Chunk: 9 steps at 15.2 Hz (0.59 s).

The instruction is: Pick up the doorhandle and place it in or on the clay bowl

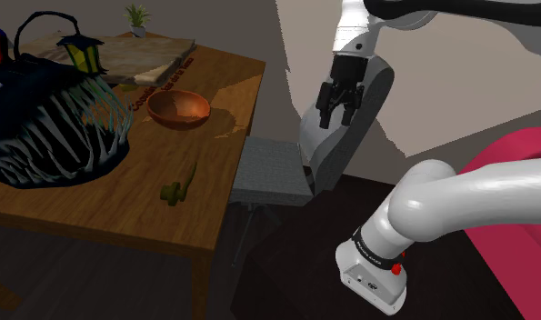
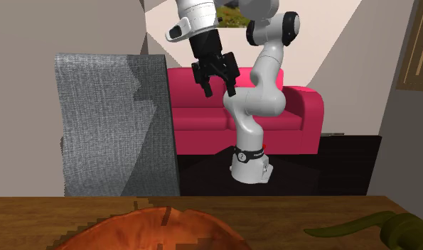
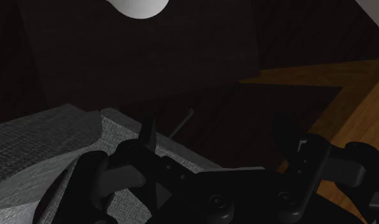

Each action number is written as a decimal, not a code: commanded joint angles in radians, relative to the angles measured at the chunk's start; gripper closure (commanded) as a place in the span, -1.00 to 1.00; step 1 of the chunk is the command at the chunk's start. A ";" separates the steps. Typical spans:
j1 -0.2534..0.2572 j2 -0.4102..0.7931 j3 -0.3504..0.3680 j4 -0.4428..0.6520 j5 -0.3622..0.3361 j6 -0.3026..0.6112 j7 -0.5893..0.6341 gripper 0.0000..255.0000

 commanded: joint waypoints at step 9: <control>0.073 -0.004 0.177 -0.088 0.163 0.227 0.171 -1.00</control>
